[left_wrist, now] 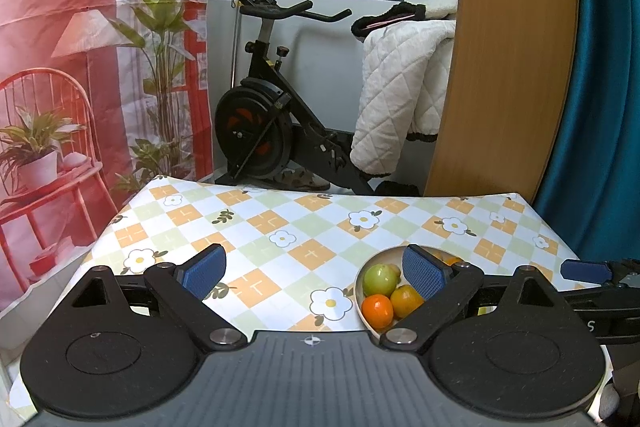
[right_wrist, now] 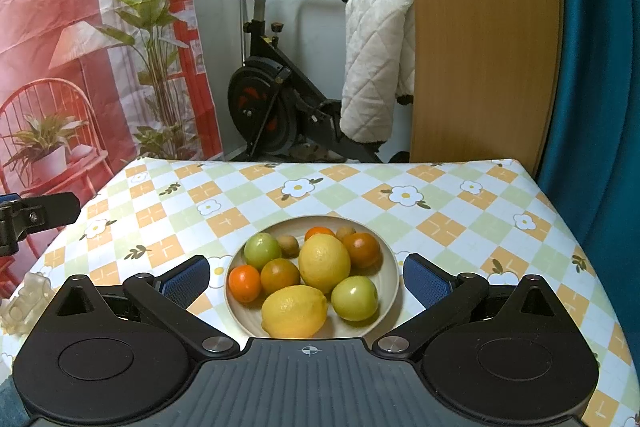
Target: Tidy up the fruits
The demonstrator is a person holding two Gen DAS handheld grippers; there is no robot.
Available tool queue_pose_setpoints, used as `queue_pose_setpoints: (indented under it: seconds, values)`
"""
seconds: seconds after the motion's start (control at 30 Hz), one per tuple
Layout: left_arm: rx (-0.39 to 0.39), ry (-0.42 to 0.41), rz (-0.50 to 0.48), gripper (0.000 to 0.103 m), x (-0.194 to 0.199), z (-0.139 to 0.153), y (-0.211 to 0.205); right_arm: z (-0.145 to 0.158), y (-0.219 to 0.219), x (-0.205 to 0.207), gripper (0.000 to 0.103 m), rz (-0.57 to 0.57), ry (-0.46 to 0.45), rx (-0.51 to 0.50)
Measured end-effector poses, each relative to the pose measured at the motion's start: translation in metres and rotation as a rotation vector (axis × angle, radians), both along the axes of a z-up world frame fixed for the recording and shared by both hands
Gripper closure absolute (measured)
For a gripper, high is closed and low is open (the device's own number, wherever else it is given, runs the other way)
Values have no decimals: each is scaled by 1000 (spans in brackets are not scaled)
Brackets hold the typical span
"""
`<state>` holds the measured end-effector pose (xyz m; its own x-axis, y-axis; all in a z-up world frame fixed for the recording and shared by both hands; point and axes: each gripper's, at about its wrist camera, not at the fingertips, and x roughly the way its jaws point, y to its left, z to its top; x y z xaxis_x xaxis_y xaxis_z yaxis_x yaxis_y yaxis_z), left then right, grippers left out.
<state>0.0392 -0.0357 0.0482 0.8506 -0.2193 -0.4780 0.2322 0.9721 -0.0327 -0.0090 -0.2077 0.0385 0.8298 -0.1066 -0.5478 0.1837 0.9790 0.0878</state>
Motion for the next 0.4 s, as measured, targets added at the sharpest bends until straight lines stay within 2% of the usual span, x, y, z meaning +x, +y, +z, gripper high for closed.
queue_pose_setpoints:
  seconds: [0.4]
  values:
    - [-3, 8, 10, 6, 2, -1, 0, 0, 0, 1, 1, -1, 2, 0]
